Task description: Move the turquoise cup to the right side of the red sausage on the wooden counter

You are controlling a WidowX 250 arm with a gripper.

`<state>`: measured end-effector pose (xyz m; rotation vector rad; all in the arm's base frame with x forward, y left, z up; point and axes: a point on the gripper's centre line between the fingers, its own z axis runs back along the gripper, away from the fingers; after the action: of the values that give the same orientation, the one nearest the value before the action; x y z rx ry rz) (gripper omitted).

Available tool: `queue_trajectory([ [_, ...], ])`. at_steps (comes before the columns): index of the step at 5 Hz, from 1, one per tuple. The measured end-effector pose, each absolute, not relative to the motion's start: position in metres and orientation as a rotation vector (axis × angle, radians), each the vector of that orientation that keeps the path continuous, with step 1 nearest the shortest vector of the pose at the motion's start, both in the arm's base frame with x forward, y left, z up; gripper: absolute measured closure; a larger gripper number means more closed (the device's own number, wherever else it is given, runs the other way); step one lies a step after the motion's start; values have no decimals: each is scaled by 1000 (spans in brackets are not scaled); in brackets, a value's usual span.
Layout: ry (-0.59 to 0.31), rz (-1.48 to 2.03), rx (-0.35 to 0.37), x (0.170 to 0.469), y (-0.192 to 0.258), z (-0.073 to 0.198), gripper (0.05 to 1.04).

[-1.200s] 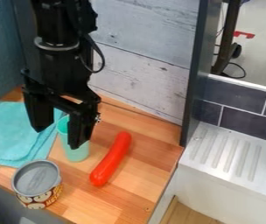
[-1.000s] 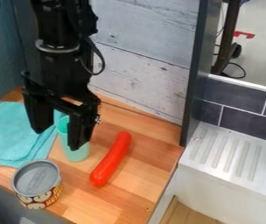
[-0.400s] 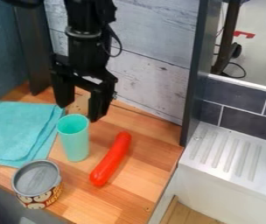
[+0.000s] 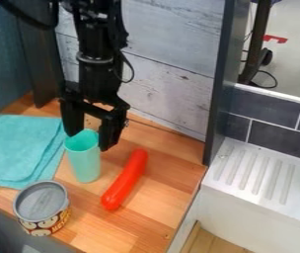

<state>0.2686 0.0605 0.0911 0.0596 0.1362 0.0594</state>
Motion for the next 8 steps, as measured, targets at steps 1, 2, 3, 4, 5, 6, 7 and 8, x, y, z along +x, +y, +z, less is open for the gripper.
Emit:
queue_trajectory([
  [1, 173, 93, 45, 266, 69, 76, 82],
  [2, 151, 69, 30, 272, 67, 69, 82],
  [3, 130, 50, 11, 274, 65, 63, 82],
  [4, 108, 37, -13, 279, 62, 56, 134],
  [5, 119, 34, -14, 278, 61, 52, 419],
  [6, 140, 44, -17, 276, 64, 46, 715],
  [7, 146, 67, -21, 274, 72, 46, 914],
  [8, 142, 79, -1, 284, 74, 59, 981],
])
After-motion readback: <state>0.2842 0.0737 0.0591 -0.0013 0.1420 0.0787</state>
